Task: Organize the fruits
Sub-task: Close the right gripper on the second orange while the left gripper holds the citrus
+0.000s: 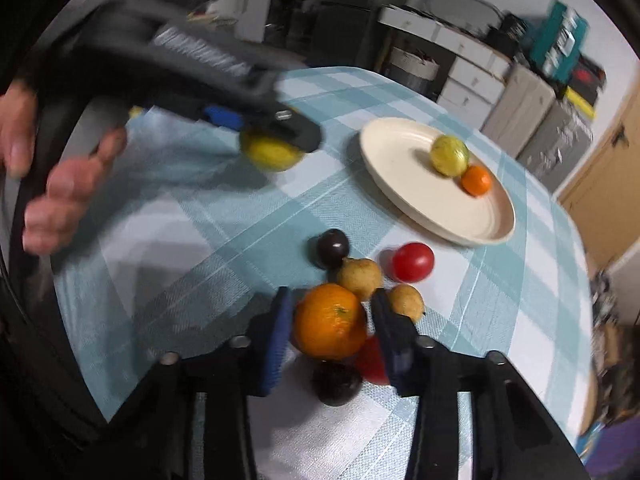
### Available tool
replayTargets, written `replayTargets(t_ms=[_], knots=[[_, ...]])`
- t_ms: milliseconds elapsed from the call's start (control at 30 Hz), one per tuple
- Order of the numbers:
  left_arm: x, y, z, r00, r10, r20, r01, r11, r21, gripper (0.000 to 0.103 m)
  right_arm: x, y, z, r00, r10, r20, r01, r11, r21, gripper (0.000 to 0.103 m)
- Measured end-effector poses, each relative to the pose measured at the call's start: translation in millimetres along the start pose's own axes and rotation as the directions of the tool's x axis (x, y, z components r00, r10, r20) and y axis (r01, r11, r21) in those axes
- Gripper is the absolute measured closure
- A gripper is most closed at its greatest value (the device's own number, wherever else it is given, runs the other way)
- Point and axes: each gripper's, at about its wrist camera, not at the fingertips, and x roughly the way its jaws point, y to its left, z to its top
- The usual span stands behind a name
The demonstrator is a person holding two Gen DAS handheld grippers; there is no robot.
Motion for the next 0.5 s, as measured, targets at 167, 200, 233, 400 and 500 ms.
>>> replayTargets(t_ms=[167, 200, 233, 400, 500], knots=[[0, 0, 0, 1.0, 0.001, 0.001, -0.001, 1.0, -0.003, 0.057, 2, 5, 2, 0.999, -0.033, -0.014, 0.033, 0.999, -0.032, 0.065], [0, 0, -1, 1.0, 0.001, 0.0, -0.001, 1.0, -0.003, 0.057, 2, 1, 2, 1.0, -0.02, -0.013, 0.02, 1.0, -0.017, 0.065], [-1, 0, -1, 1.0, 0.002, 0.0, -0.002, 1.0, -0.002, 0.057, 1, -2, 1, 1.0, -0.004, -0.012, 0.004, 1.0, 0.001, 0.065], [-1, 1, -1, 1.0, 0.002, 0.0, -0.002, 1.0, -0.002, 0.057, -1, -15, -2, 0.999, 0.046, 0.013, -0.047, 0.996, 0.08, 0.066], [-2, 1, -1, 1.0, 0.001, 0.0, -0.001, 1.0, 0.0, 0.057, -4, -24, -3, 0.995, 0.092, 0.038, -0.096, 0.986, 0.135, 0.066]])
